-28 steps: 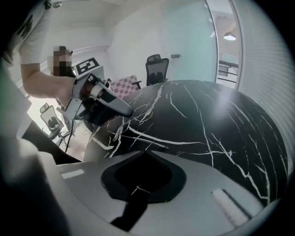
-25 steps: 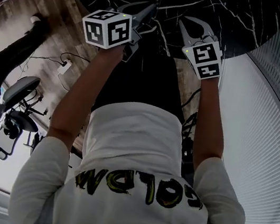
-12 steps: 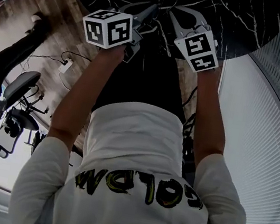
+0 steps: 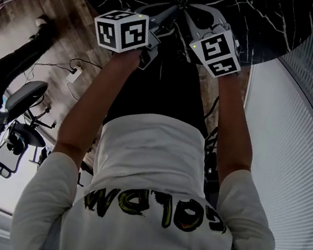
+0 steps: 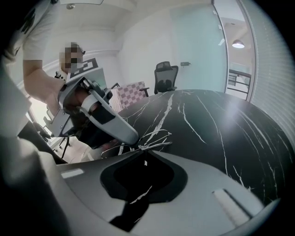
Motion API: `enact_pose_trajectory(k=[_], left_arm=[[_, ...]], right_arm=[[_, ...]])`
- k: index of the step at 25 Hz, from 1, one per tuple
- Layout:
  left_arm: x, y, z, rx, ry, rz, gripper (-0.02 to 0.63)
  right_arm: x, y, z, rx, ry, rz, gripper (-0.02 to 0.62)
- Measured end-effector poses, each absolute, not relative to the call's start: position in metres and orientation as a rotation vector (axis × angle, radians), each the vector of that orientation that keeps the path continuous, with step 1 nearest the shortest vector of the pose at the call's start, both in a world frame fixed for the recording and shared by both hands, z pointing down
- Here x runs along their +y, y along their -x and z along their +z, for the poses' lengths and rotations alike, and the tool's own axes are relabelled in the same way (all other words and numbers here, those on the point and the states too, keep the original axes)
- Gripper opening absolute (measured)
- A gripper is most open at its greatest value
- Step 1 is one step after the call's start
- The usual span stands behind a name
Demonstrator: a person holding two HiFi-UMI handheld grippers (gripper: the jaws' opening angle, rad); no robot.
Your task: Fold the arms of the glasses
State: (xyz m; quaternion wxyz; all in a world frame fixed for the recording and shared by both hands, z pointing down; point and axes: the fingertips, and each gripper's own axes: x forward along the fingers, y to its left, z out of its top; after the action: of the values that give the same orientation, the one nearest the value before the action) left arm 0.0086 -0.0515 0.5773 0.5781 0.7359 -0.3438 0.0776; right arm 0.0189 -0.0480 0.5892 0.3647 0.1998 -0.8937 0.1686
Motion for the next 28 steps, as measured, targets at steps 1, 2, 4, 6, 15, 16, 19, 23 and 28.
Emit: enact_pose_trajectory(k=[1, 2, 4, 6, 15, 16, 19, 23, 28], left_arm=[[-0.051, -0.01, 0.577, -0.798, -1.72, 0.173, 0.017], [-0.051, -0.012, 0.577, -0.79, -1.719, 0.165, 0.017], [-0.05, -0.017, 0.579, -0.77, -1.721, 0.159, 0.017], [-0.049, -0.023, 0.582, -0.752, -1.729, 0.164, 0.018], [-0.043, -0.029, 0.542, -0.732, -1.813, 0.19, 0.032], [-0.043, -0.028, 0.53, -0.734, -1.832, 0.184, 0.032], [-0.041, -0.024, 0.489, -0.751, -1.905, 0.171, 0.031], [-0.026, -0.022, 0.431, -0.759, -1.973, 0.148, 0.031], [-0.013, -0.022, 0.355, -0.807, -2.1, 0.075, 0.026]], right_arm=[[-0.048, -0.02, 0.589, -2.304, -0.517, 0.433, 0.021], [-0.048, -0.022, 0.59, -2.303, -0.523, 0.43, 0.026], [-0.049, -0.031, 0.591, -2.286, -0.544, 0.429, 0.031], [-0.051, -0.043, 0.59, -2.271, -0.582, 0.433, 0.031], [-0.039, -0.103, 0.542, -2.249, -0.835, 0.495, 0.02], [-0.038, -0.106, 0.53, -2.258, -0.861, 0.504, 0.02], [-0.037, -0.109, 0.484, -2.325, -0.942, 0.536, 0.02], [-0.031, -0.105, 0.412, -2.429, -1.026, 0.553, 0.02], [-0.023, -0.089, 0.332, -2.549, -1.055, 0.526, 0.018]])
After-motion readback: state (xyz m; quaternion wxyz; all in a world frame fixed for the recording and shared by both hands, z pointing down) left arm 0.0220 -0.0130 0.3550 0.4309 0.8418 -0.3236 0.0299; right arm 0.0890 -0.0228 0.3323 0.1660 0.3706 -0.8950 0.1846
